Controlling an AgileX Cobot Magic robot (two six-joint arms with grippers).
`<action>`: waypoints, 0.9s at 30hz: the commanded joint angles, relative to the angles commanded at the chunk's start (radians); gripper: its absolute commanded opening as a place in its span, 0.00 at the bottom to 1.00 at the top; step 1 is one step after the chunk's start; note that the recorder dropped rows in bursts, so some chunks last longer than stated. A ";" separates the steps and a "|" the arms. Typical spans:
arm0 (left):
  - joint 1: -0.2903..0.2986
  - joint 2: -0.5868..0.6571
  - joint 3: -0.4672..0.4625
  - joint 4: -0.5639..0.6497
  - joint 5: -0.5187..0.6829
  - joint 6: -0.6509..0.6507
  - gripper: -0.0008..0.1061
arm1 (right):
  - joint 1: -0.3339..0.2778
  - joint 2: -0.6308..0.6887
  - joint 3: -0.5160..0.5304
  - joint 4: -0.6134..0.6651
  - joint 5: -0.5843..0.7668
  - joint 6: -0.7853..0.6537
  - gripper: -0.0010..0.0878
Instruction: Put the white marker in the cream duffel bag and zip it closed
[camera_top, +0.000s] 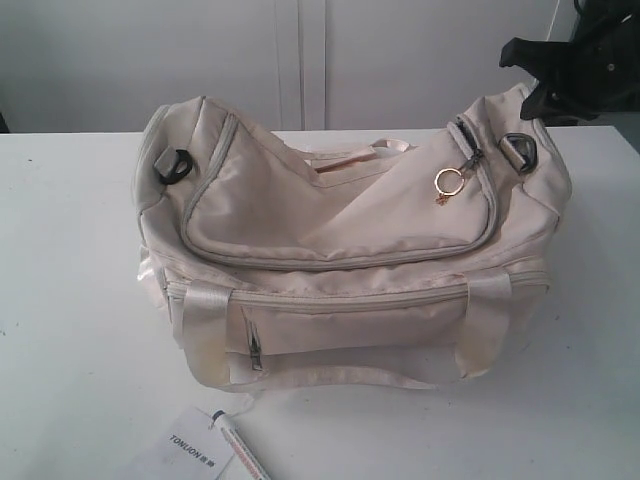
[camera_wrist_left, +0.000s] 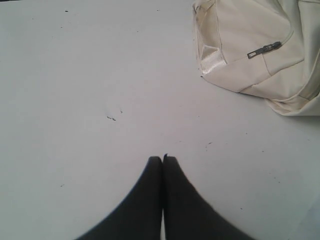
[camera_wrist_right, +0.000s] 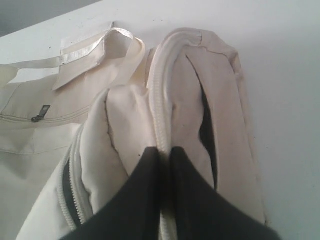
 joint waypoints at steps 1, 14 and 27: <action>0.000 0.000 0.000 0.000 0.000 0.000 0.01 | 0.000 0.000 0.000 0.000 0.000 0.000 0.01; 0.000 0.000 0.000 0.000 0.000 0.000 0.01 | 0.000 0.000 0.000 0.000 0.000 0.000 0.01; 0.000 0.000 0.000 -0.105 -0.193 -0.043 0.01 | 0.000 0.000 0.000 0.000 -0.002 0.000 0.01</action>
